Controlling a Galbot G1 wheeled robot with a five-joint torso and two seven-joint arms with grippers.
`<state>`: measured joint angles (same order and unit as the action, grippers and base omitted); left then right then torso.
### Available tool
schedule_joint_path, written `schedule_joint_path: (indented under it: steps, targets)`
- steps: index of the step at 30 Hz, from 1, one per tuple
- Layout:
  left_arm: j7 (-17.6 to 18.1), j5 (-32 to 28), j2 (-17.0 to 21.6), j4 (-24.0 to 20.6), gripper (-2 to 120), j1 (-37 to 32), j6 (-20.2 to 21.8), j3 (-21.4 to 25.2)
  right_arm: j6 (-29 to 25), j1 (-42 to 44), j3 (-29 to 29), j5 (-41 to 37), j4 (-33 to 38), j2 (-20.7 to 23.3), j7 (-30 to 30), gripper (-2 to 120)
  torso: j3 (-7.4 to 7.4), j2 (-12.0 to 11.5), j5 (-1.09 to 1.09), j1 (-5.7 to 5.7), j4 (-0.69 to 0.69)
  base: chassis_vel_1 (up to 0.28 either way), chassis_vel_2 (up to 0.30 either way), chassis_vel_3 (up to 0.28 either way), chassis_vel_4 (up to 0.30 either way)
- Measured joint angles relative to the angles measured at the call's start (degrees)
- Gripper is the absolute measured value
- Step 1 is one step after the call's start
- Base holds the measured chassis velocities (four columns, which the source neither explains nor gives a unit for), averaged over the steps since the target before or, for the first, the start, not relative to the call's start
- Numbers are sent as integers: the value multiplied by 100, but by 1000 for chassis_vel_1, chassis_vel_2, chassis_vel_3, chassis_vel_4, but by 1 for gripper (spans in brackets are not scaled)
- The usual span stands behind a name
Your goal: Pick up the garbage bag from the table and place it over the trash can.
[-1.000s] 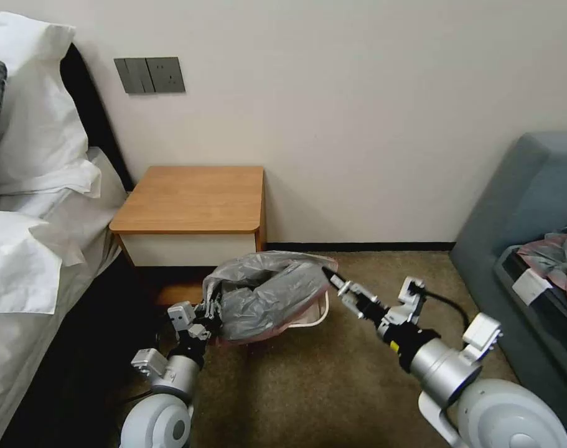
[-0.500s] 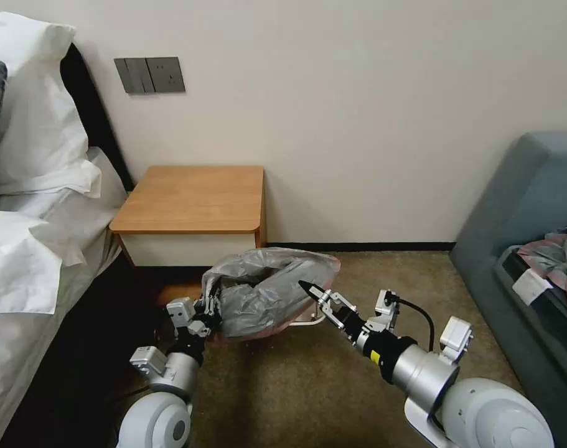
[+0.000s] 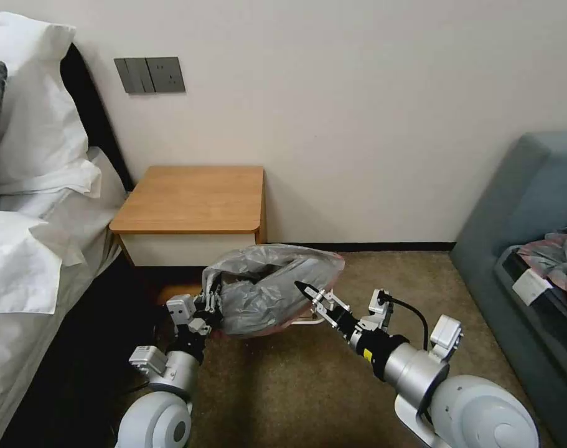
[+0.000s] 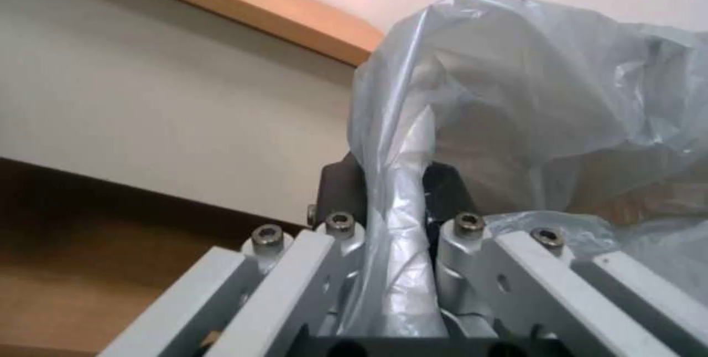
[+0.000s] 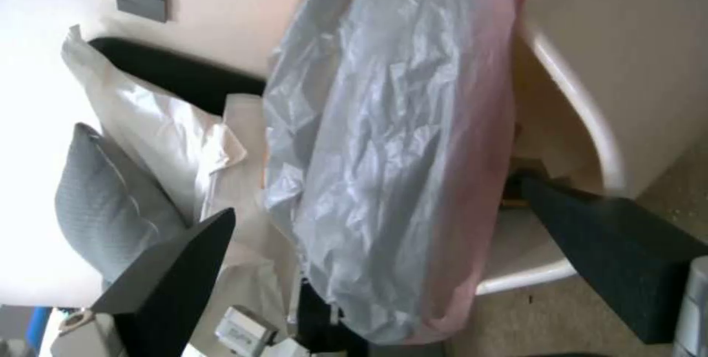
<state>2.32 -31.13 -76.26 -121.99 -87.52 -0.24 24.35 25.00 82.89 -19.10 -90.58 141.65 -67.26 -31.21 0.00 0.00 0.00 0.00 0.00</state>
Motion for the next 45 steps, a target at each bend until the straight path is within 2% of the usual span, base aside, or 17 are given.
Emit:
schedule_joint_path:
  steps: [14,20,21,23,25,31,33,36,37,40,45]
  targets:
    - [-28,23,-29,-110,6,-37,31,-61,-8,-64,91,211,-159,-91,70,98,0,0,0,0,0,0,0,0,0]
    - [-31,19,-45,-111,6,-42,36,-83,-11,-67,93,267,-172,-99,144,80,0,0,0,0,0,0,0,0,0]
    - [-31,19,-45,-111,6,-42,36,-83,-11,-67,93,267,-172,-99,144,80,0,0,0,0,0,0,0,0,0]
    - [-23,-1,-57,-96,6,-34,40,-99,-11,-59,102,292,-169,-104,182,66,0,0,0,0,0,0,0,0,0]
    - [-17,-6,-60,-90,6,-32,42,-101,-11,-51,105,307,-169,-106,199,63,0,0,0,0,0,0,0,0,0]
    - [3,-40,-63,-74,6,-29,57,-104,-7,-32,113,384,-154,-111,272,37,0,0,0,0,0,0,0,0,0]
    - [3,-41,-63,-73,6,-29,57,-104,-7,-31,113,386,-153,-112,273,36,0,0,0,0,0,0,0,0,0]
    - [41,-112,-79,-66,6,-23,105,-104,7,1,119,445,-132,-118,325,18,0,0,0,0,0,0,0,0,0]
    - [41,-112,-79,-66,6,-23,105,-104,7,1,119,445,-132,-118,325,18,0,0,0,0,0,0,0,0,0]
    - [75,-141,-91,-45,6,-16,129,-109,21,45,129,527,-108,-124,400,4,0,0,0,0,0,0,0,0,0]
    - [96,-157,-98,-30,6,-15,142,-119,32,75,150,655,-102,-134,500,0,0,0,0,0,0,0,0,0,0]
